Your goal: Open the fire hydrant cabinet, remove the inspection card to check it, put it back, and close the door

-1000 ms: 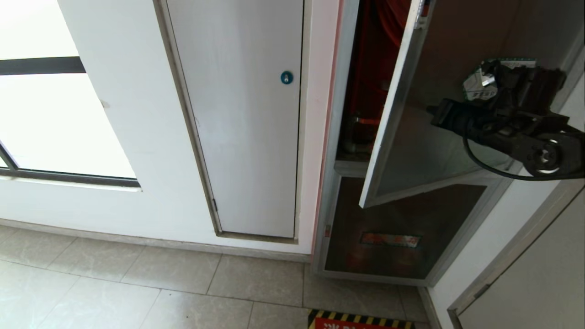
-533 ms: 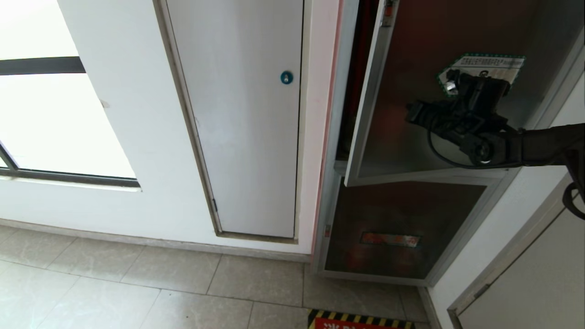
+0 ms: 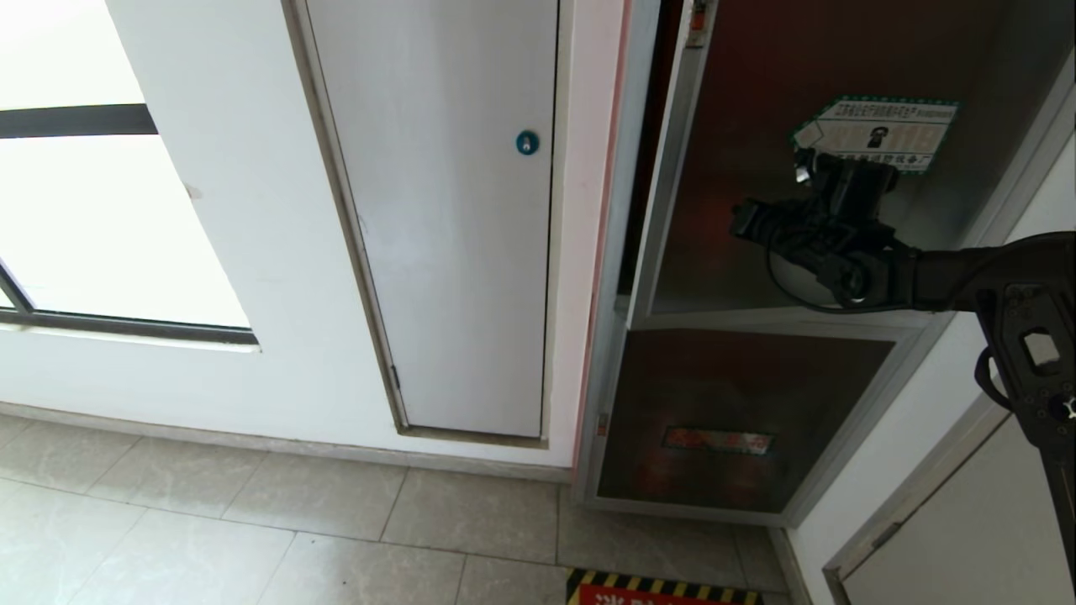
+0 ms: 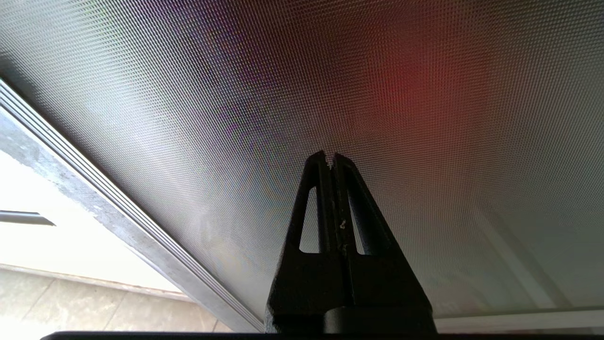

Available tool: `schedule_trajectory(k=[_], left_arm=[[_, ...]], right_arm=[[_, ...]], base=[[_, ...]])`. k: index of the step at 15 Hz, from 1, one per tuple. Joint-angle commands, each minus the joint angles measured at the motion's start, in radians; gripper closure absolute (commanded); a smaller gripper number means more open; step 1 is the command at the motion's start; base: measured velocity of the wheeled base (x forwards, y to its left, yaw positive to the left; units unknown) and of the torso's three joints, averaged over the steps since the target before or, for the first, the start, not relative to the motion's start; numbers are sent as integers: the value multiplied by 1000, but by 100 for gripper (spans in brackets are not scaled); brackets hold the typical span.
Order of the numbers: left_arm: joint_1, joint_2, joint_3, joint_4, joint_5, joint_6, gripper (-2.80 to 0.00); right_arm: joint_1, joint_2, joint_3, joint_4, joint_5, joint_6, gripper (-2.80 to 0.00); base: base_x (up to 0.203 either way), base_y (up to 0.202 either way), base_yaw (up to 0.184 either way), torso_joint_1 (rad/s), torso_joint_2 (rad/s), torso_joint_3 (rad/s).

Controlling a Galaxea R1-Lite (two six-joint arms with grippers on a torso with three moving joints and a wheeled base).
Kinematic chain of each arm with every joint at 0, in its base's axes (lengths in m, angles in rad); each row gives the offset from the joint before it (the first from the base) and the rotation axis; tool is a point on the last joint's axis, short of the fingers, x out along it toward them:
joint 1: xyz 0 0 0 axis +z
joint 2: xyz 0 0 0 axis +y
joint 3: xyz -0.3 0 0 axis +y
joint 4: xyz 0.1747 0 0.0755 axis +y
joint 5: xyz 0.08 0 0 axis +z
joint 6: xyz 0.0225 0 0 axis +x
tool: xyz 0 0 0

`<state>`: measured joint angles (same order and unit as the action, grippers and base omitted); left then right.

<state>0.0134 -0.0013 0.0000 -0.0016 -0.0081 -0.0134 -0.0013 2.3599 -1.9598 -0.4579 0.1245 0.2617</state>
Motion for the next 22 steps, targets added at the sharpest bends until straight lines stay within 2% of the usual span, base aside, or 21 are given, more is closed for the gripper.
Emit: schedule_trajectory(k=[1,5,12,17,22], left_arm=[[0,1,0,0,0,1,0],[0,1,0,0,0,0,0],[0,1,0,0,0,0,0],[0,1,0,0,0,0,0],[0,1,2,0,0,1,0]], right_arm=[[0,-44,17,8,-2,1,0],[2,-243,195,32,-3,2,0],[14,-789,744,26,-5,3,0],[8,-1223,1076,41,-6,-2,0],[8,-1630,1299,189,16,-6,0]], base=[[0,0,0,0,0,0],[0,0,0,0,0,0],[0,0,0,0,0,0],[0,0,0,0,0,0],[0,0,0,0,0,0]])
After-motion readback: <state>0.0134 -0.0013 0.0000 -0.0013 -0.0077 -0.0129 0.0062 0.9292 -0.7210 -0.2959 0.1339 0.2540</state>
